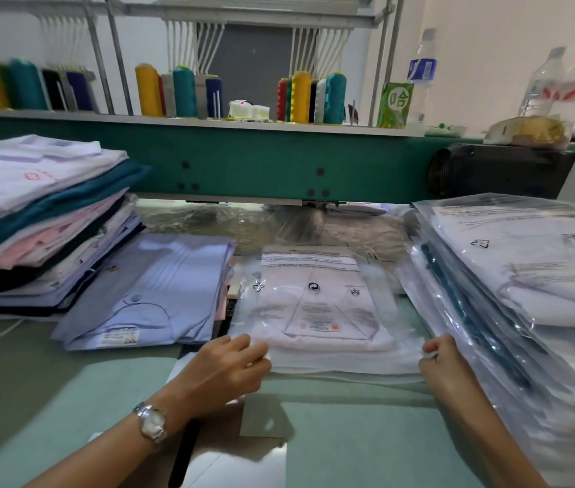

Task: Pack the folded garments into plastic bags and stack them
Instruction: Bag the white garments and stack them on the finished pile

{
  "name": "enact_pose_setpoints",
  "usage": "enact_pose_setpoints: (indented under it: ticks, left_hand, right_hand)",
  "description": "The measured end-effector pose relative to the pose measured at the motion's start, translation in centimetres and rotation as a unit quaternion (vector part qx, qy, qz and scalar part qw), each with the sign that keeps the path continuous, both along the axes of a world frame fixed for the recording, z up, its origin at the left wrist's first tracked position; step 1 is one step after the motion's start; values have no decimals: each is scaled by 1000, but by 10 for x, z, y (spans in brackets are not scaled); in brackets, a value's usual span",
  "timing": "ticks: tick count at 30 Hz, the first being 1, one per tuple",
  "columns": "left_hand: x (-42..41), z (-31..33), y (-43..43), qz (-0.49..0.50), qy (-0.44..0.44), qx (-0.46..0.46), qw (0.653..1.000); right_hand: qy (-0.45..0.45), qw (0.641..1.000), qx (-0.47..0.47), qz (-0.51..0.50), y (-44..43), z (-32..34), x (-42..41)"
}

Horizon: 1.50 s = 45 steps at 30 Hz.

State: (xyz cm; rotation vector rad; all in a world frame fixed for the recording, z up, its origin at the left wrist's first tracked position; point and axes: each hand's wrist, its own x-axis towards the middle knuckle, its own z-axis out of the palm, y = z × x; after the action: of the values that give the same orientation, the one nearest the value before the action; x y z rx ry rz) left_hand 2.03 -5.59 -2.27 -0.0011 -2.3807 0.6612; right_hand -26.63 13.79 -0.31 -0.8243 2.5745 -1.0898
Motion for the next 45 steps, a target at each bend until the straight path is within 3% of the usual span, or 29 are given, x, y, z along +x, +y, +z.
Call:
enact_pose_setpoints:
  ticks: [11,13,15,17,20,24,29,32,35,36,40,45]
  left_hand:
    - [55,-1,-27,16,-19,29,999]
    - [53,0,-27,19,-13,103,994]
    - [45,5,-28,40,12,202,979]
    - [28,11,-34,95,65,298,948]
    - [-2,21,-49,199,85,424,880]
    - [-28,22,-69,281,22,490,825]
    - [-47,25,-87,344,37,534,772]
    - [-55,28,-94,343,77,595,723]
    - [-61,28,-100,320,109,687,643]
    - [-63,26,-102,310,117,715,616]
    - [-66,20,-106,265,160,770,558]
    - [-75,21,-101,179,218,777,563]
  right_hand:
    - [29,998,53,25,-2,-2,-3]
    - [60,993,97,38,-3,2,0]
    - [151,975,159,21,-6,9,5]
    - [260,939,223,-15,-14,22,14]
    - [323,912,249,-42,-37,38,22]
    - [267,946,181,-28,-76,39,13]
    - [145,974,175,-5,-111,26,-12]
    - [56,993,102,-15,-121,18,-22]
    - [-31,999,-12,-39,-127,12,-27]
    - [-47,997,-36,-46,-128,12,-28]
    - [-54,992,-107,-38,-134,14,-32]
    - [17,991,-128,-45,-145,22,-28]
